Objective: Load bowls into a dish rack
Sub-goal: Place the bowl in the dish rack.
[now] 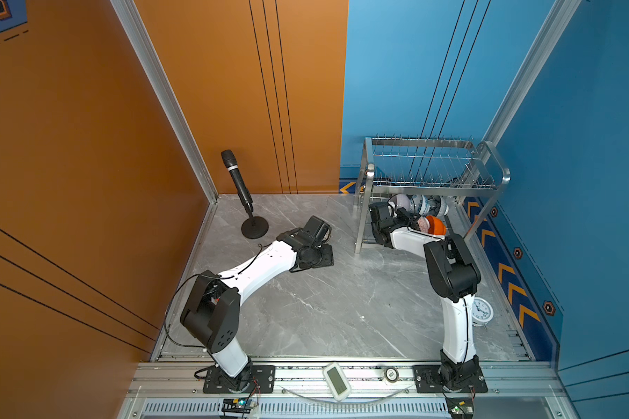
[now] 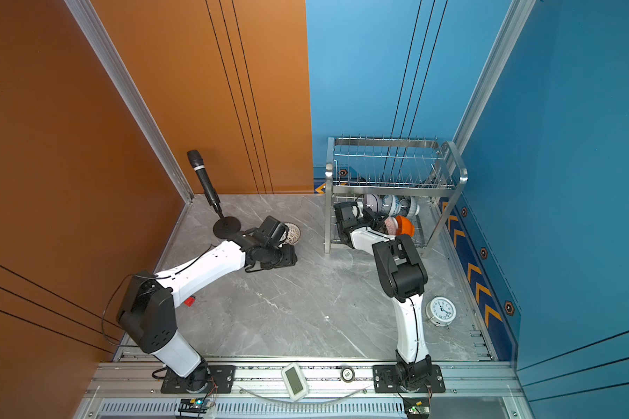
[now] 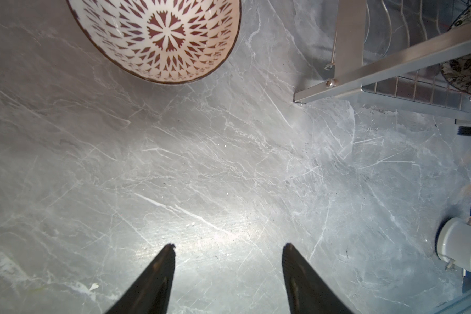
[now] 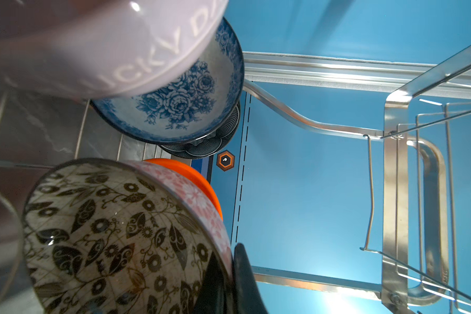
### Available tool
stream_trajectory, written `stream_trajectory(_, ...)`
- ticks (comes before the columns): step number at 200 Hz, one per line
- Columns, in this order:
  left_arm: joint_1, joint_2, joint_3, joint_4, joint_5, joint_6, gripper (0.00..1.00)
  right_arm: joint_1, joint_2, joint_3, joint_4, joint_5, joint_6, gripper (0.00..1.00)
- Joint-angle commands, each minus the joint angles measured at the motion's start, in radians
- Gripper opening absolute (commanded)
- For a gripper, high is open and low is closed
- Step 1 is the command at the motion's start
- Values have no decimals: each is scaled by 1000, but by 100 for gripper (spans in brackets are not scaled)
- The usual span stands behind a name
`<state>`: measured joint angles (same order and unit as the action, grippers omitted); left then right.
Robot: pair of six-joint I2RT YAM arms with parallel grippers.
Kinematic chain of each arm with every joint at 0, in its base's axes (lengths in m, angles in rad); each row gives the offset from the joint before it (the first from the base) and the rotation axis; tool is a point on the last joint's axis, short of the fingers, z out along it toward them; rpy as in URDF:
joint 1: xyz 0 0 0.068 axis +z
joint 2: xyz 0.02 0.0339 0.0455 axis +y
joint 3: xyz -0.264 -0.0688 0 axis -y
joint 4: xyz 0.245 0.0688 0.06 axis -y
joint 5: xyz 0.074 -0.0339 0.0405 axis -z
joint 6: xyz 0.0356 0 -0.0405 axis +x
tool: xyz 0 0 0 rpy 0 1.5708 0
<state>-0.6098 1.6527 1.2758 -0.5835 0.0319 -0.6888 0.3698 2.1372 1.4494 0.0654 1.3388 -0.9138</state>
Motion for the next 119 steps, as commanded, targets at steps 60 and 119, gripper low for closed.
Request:
stream_trajectory(60, -9, -54, -41, 1, -35, -22, 64, 3, 1, 82, -288, 10, 234, 0)
stream_trajectory(119, -12, -54, -41, 0, -37, -25, 64, -2, 9, 120, -380, -8, 303, 6)
